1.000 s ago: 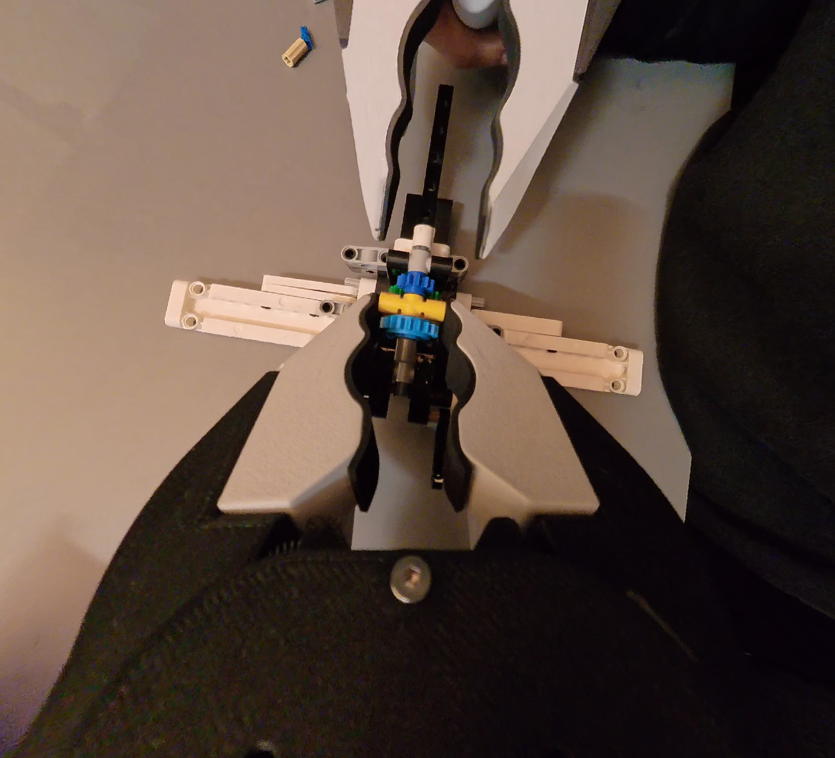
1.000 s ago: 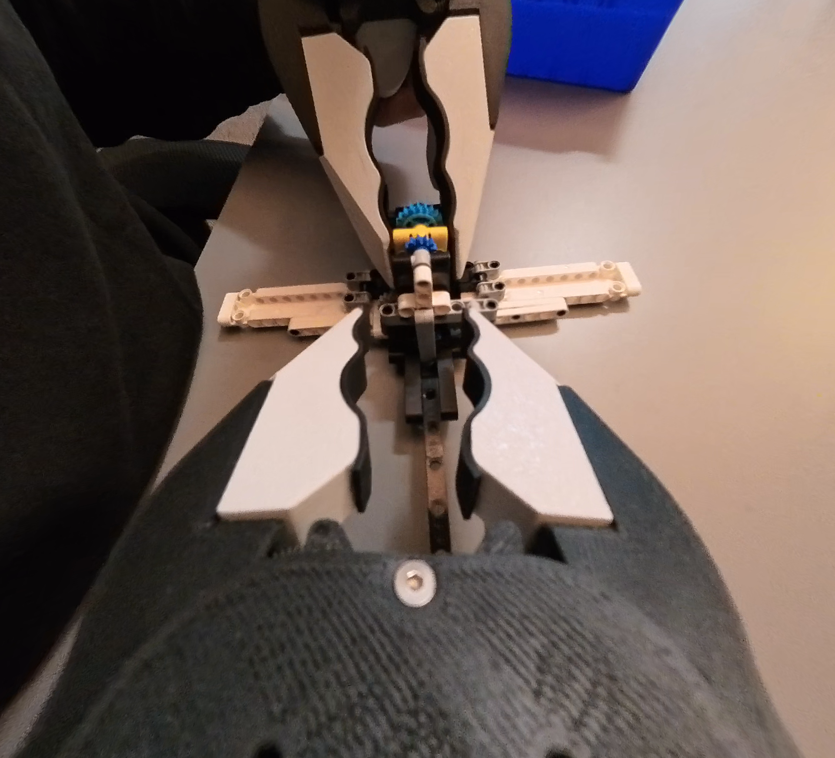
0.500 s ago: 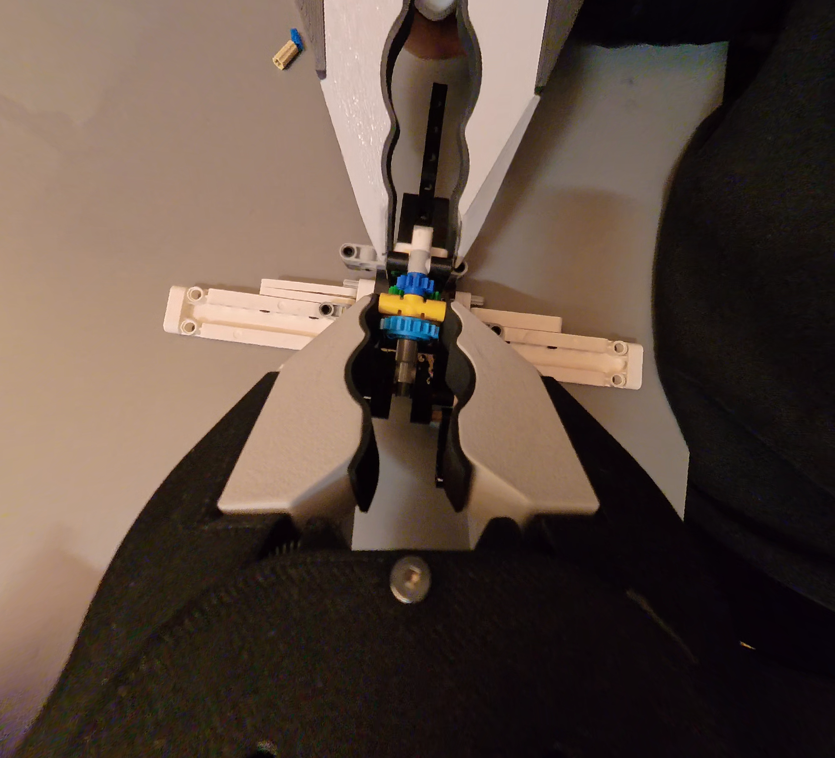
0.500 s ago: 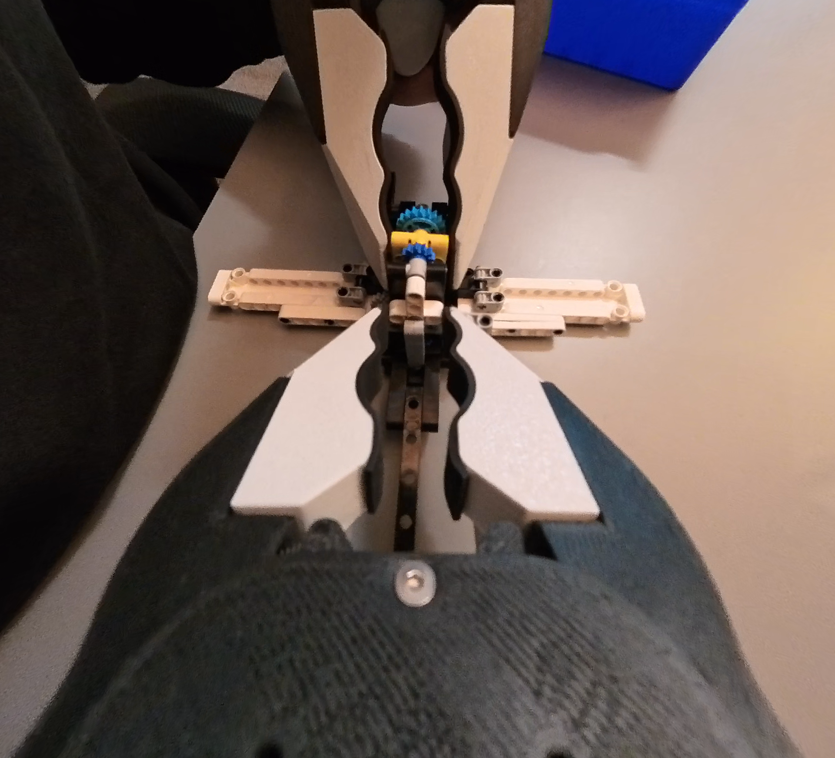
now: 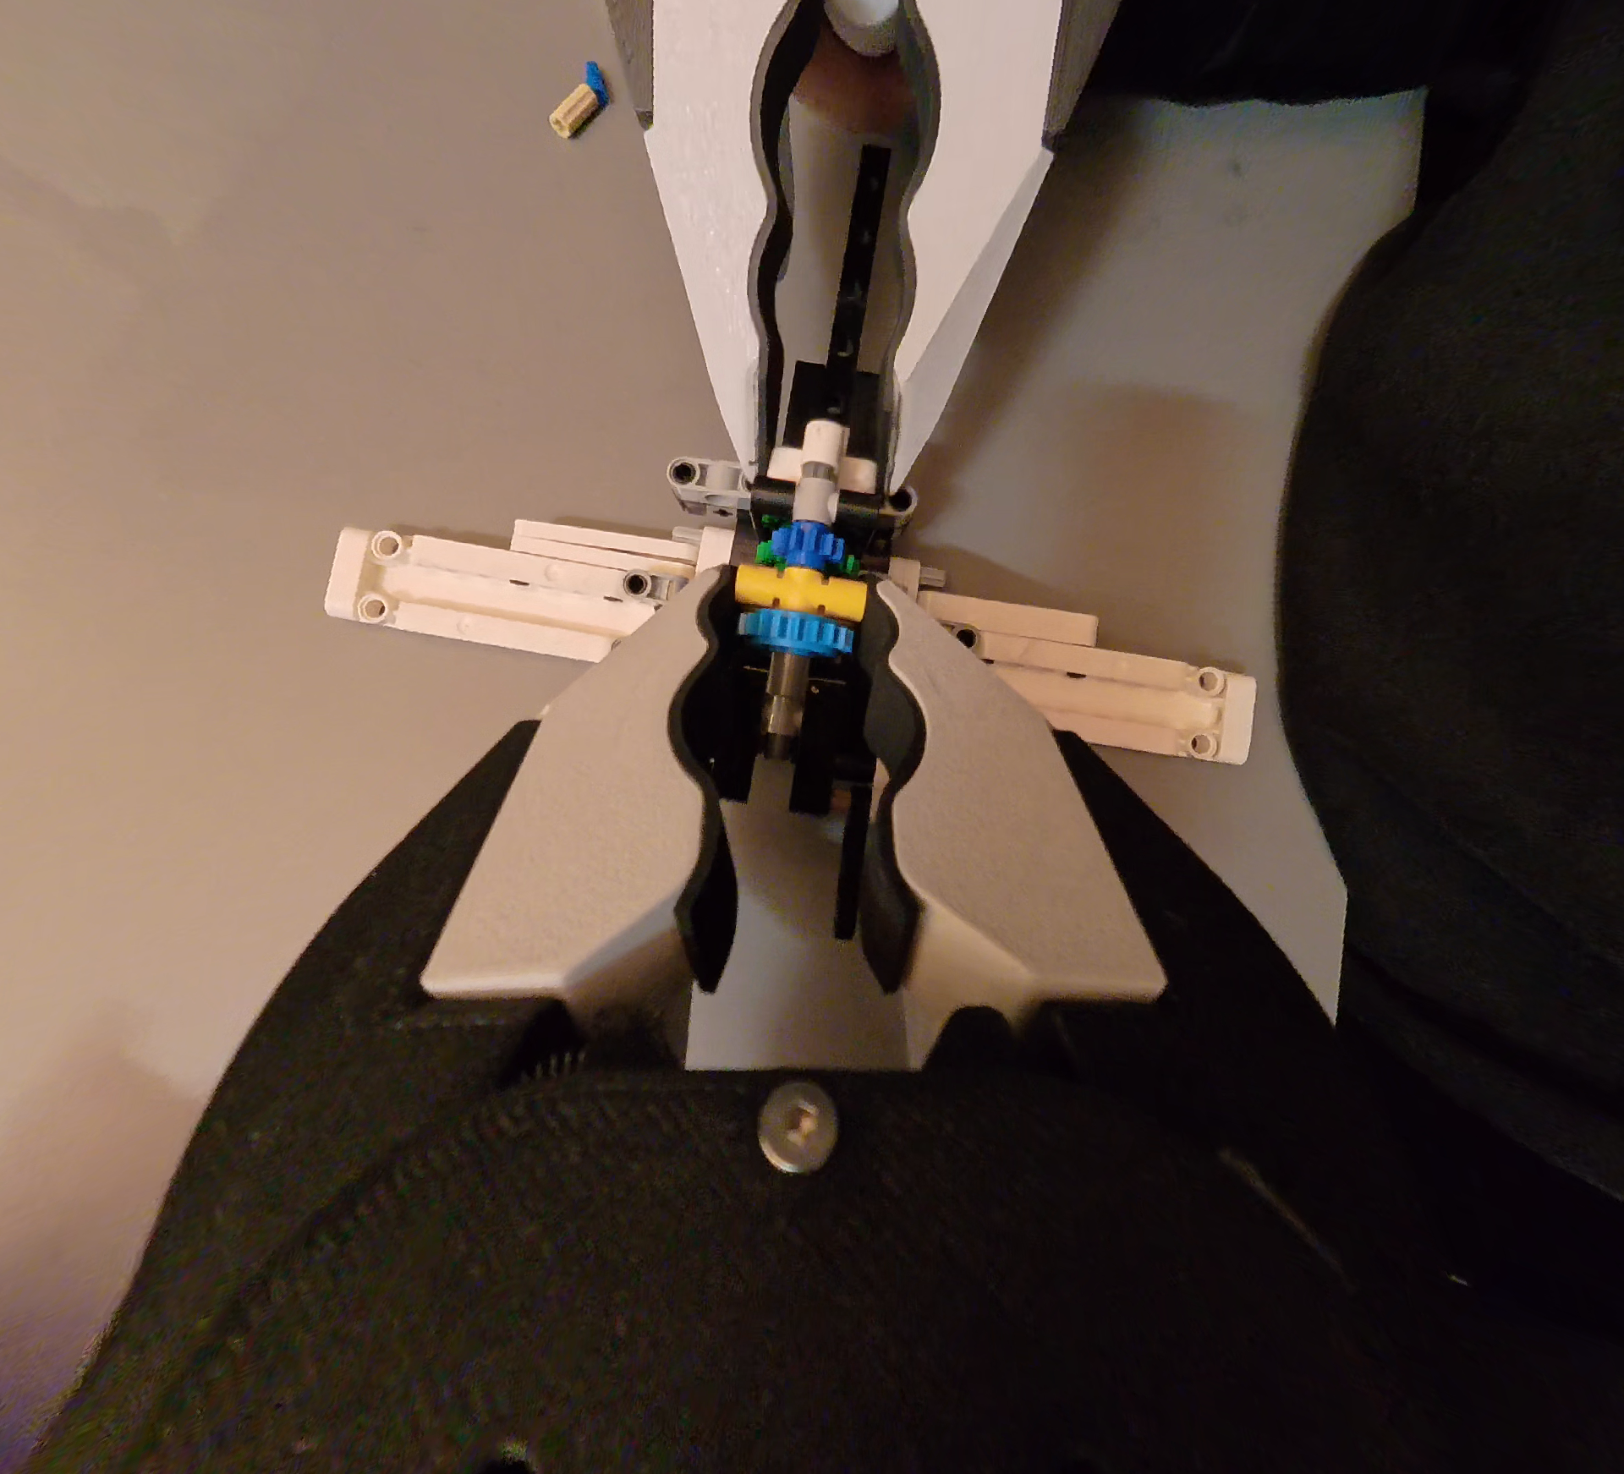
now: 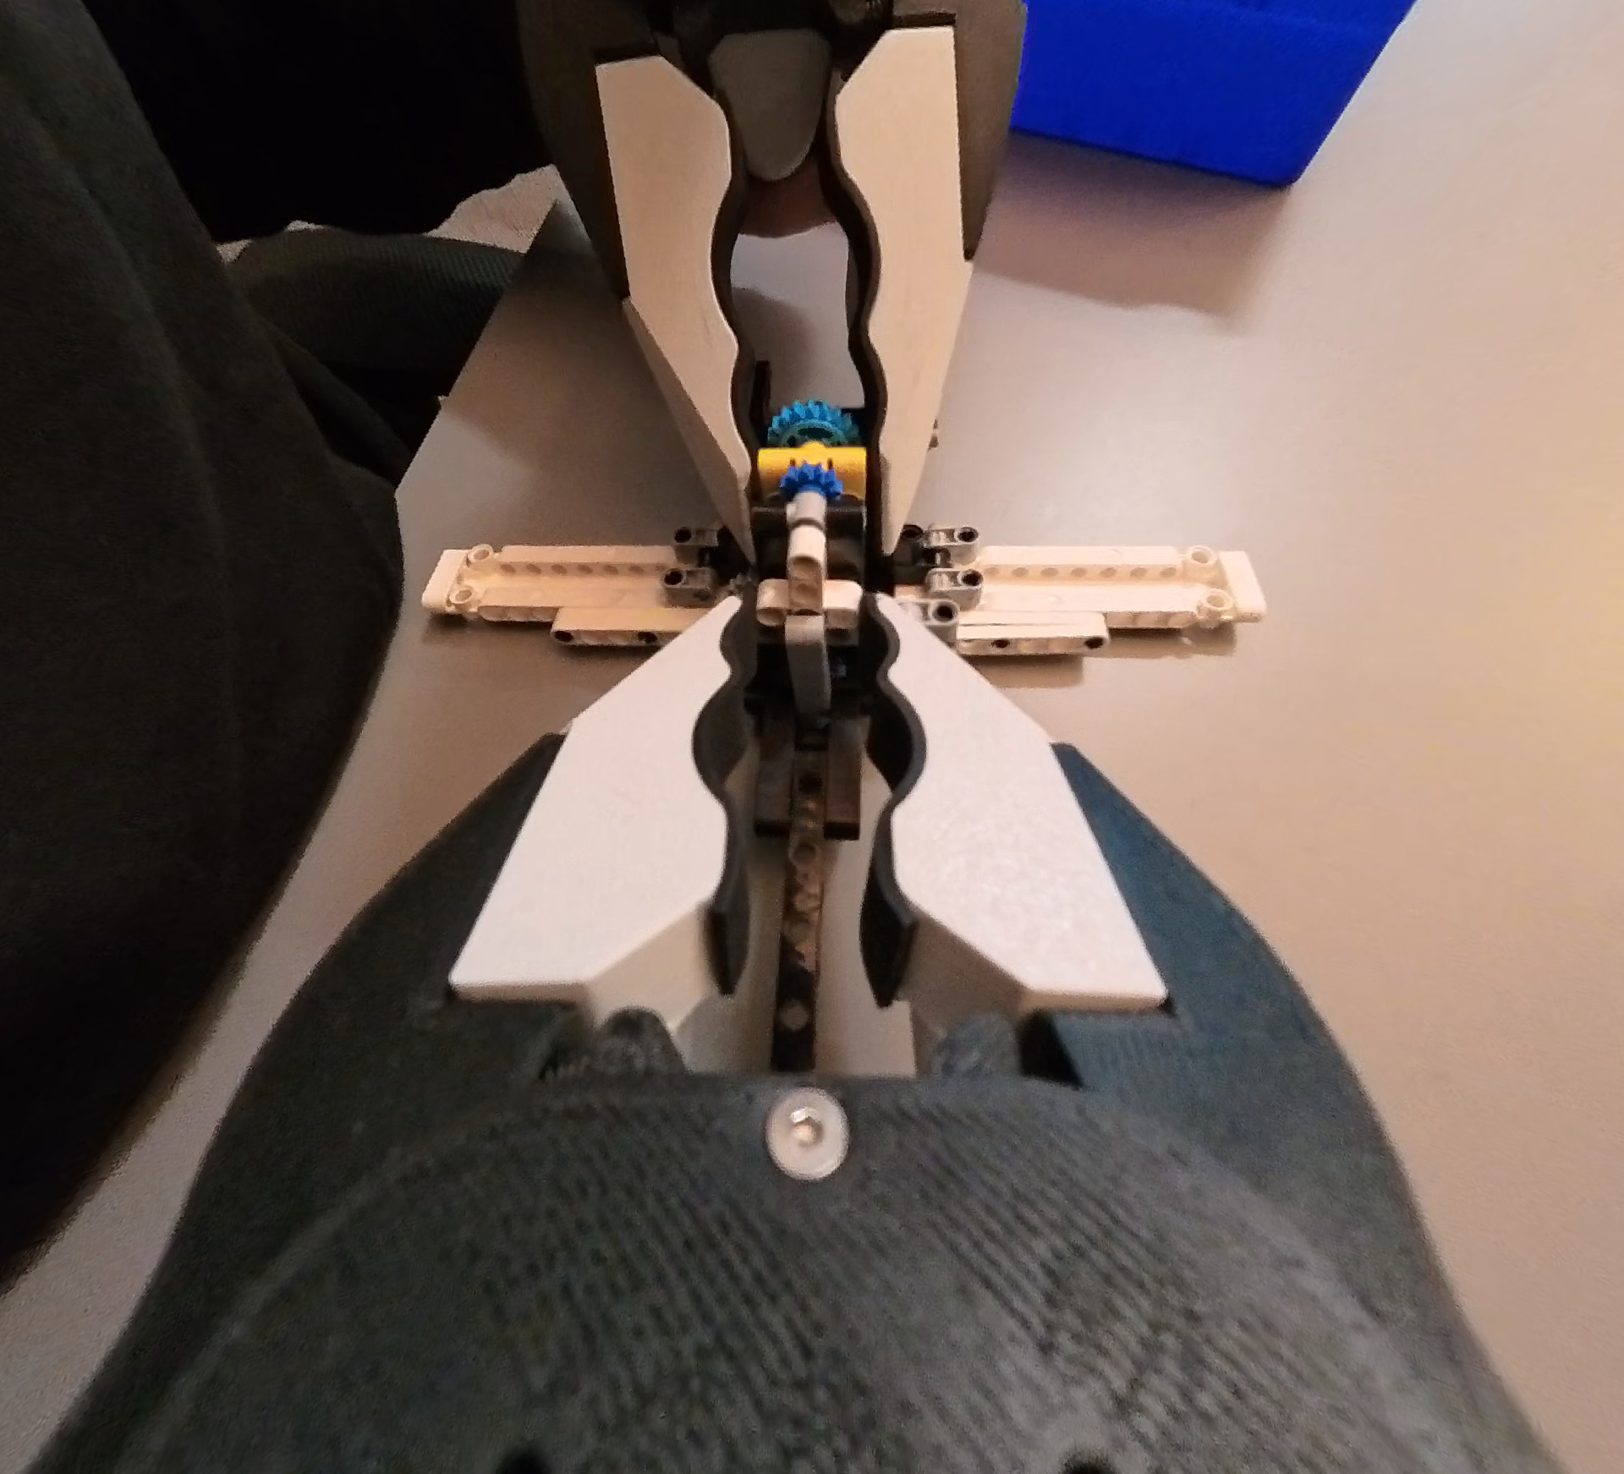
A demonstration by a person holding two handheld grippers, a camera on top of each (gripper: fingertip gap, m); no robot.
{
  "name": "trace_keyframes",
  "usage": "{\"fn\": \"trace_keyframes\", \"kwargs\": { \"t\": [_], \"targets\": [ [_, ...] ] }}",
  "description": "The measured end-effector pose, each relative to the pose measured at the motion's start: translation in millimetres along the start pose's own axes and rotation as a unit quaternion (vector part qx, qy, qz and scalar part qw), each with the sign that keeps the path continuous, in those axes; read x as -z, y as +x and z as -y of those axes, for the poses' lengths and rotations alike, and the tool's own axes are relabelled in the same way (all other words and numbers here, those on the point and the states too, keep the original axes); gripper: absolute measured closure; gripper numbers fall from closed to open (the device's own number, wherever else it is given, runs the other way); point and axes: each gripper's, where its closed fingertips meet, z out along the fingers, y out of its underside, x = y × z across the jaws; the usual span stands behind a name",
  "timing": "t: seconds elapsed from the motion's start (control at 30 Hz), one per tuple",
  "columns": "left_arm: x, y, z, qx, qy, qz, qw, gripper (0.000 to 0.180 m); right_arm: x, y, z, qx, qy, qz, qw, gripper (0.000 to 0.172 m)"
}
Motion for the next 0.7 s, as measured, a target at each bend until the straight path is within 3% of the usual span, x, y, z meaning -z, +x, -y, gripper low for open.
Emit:
{"fn": "trace_keyframes", "kwargs": {
  "t": [0.53, 0.7],
  "targets": [
    [-6.8, 4.7, 5.9, 0.012, 0.027, -0.011, 1.000, 0.153, 13.3, -4.9, -6.2, -0.033, 0.033, -0.002, 0.999, 0.151],
    [-6.9, 4.3, 5.1, 0.023, 0.021, -0.009, 0.999, 0.153, 14.0, -3.1, -4.9, 0.003, 0.019, -0.033, 0.999, 0.151]
  ]
}}
